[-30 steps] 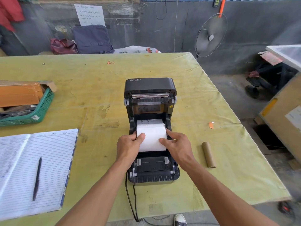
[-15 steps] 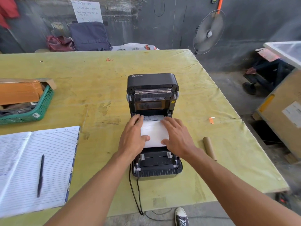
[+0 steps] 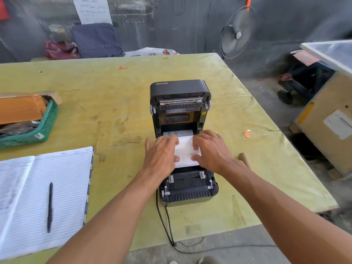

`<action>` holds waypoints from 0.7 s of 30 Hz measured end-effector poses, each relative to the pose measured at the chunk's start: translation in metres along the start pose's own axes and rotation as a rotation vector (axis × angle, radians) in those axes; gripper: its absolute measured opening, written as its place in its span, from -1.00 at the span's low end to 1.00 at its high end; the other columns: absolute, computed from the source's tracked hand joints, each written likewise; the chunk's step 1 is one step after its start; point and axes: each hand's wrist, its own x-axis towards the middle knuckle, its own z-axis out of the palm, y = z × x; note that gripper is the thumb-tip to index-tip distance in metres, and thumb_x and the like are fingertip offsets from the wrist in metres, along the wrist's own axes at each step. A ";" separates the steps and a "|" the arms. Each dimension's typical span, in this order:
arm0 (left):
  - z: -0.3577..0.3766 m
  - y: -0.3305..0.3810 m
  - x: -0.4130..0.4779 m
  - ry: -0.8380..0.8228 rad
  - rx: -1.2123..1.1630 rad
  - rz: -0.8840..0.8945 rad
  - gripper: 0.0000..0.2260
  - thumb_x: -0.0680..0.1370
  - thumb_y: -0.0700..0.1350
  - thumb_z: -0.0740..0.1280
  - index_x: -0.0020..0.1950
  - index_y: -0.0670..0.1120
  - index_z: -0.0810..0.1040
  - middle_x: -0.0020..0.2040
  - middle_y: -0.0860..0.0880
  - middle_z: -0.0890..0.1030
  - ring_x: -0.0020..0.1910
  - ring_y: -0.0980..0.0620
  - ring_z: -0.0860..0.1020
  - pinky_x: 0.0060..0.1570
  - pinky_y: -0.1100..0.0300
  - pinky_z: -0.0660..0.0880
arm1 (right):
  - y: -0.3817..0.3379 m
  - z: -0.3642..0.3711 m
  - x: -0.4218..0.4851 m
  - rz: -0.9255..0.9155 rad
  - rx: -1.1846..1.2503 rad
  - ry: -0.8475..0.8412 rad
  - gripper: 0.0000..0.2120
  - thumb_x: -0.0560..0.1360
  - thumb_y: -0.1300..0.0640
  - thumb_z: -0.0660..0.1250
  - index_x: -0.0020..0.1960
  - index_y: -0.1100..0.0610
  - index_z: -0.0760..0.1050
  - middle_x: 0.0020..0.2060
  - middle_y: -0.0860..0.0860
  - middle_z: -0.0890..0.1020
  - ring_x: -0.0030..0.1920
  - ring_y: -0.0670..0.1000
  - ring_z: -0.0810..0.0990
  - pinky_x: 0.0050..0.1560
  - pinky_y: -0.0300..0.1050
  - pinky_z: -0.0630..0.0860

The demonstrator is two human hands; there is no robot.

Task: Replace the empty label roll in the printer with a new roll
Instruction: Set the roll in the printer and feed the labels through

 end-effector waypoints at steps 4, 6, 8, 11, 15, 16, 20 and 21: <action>-0.001 0.000 0.000 0.001 0.016 0.020 -0.46 0.34 -0.16 0.58 0.13 0.03 0.31 0.08 -0.01 0.62 0.17 -0.04 0.54 0.35 -0.36 0.16 | 0.004 -0.006 0.003 -0.055 -0.015 -0.033 -0.77 0.46 -0.03 0.42 0.03 0.08 0.60 0.25 0.00 0.59 0.36 0.08 0.38 0.35 0.15 0.31; -0.002 0.000 -0.002 -0.010 0.025 0.047 -0.57 0.38 -0.13 0.55 0.09 0.03 0.37 0.11 0.01 0.60 0.23 -0.02 0.50 0.37 -0.35 0.11 | 0.006 -0.007 0.002 -0.079 -0.013 -0.042 -0.76 0.50 -0.04 0.38 0.07 0.08 0.62 0.30 0.01 0.57 0.36 0.08 0.39 0.36 0.14 0.30; -0.005 -0.001 -0.003 -0.010 0.044 0.071 -0.65 0.40 -0.09 0.54 0.05 0.03 0.44 0.12 0.04 0.60 0.29 0.00 0.46 0.39 -0.35 0.08 | 0.007 -0.007 0.002 -0.095 -0.013 -0.044 -0.78 0.53 -0.02 0.36 0.09 0.08 0.62 0.30 0.02 0.58 0.34 0.08 0.41 0.34 0.11 0.32; -0.006 -0.001 -0.007 0.010 0.136 0.123 -0.71 0.37 -0.13 0.57 0.00 -0.02 0.56 0.17 -0.04 0.62 0.35 -0.09 0.44 0.35 -0.40 0.15 | 0.006 -0.003 0.001 -0.112 -0.052 -0.041 -0.80 0.55 0.04 0.35 0.09 0.12 0.62 0.25 0.04 0.60 0.28 0.10 0.44 0.31 0.04 0.35; -0.001 0.003 -0.013 0.080 0.205 0.188 -0.76 0.33 -0.20 0.60 -0.07 -0.09 0.62 0.11 -0.11 0.63 0.19 -0.14 0.54 0.29 -0.31 0.32 | 0.007 0.005 -0.002 -0.124 -0.058 0.010 -0.80 0.56 0.04 0.36 0.08 0.15 0.62 0.25 0.06 0.60 0.25 0.12 0.47 0.32 0.02 0.36; -0.001 0.004 -0.014 0.096 0.205 0.192 -0.74 0.33 -0.19 0.59 -0.06 -0.09 0.61 0.08 -0.10 0.62 0.15 -0.13 0.54 0.25 -0.26 0.36 | 0.007 0.006 -0.003 -0.128 -0.065 0.028 -0.79 0.56 0.04 0.36 0.07 0.15 0.63 0.24 0.07 0.60 0.25 0.12 0.48 0.33 0.02 0.36; 0.001 0.007 -0.019 0.091 0.241 0.184 -0.72 0.31 -0.18 0.60 -0.07 -0.09 0.60 0.01 -0.08 0.58 0.01 -0.13 0.49 -0.08 -0.06 0.42 | 0.003 0.012 -0.017 -0.140 -0.166 0.047 -0.79 0.49 0.08 0.48 -0.01 0.22 0.67 0.24 0.15 0.60 0.28 0.19 0.49 0.38 0.16 0.33; 0.003 0.009 -0.022 0.083 0.252 0.179 -0.72 0.29 -0.20 0.61 -0.10 -0.09 0.60 0.00 -0.10 0.56 -0.01 -0.14 0.48 -0.14 -0.04 0.41 | 0.001 0.013 -0.023 -0.139 -0.196 0.041 -0.79 0.41 0.10 0.54 -0.05 0.23 0.69 0.23 0.17 0.60 0.28 0.21 0.50 0.38 0.22 0.35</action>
